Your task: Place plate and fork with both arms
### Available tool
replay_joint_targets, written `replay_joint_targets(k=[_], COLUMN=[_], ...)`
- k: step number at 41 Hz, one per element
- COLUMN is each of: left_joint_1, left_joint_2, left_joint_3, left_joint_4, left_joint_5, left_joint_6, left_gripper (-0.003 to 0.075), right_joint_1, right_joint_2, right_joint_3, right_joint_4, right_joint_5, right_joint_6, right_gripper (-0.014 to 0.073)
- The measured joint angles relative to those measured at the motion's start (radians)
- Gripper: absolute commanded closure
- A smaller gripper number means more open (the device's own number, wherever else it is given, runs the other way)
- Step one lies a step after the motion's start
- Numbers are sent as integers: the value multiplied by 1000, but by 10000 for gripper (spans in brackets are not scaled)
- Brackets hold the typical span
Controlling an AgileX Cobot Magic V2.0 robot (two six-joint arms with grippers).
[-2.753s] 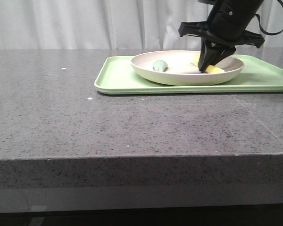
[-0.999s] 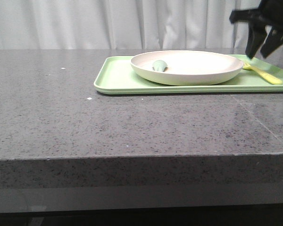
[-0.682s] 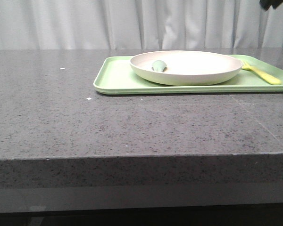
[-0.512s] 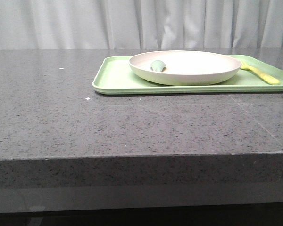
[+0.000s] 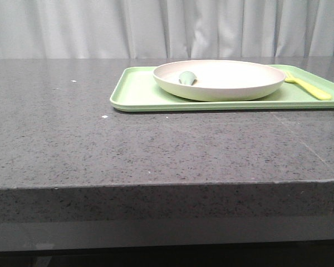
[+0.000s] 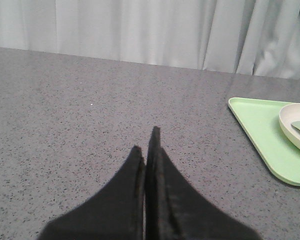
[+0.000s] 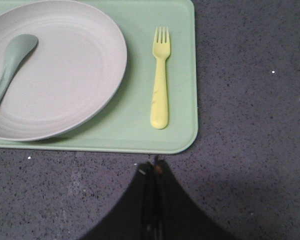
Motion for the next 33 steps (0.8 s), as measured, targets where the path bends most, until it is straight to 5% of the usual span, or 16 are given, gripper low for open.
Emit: replay_joint_targets(k=[18, 33], left_joint_1=[0, 0], left_joint_2=[0, 0], left_joint_3=[0, 0], left_joint_4=[0, 0], left_joint_5=[0, 0], left_joint_6=[0, 0], left_gripper=[738, 738], right_joint_1=[0, 0], right_joint_2=[-590, -781], right_joint_3=[503, 566], right_joint_4=[0, 0], right_joint_5=[-254, -258], right_joint_6=[-13, -13], right_gripper=[655, 655])
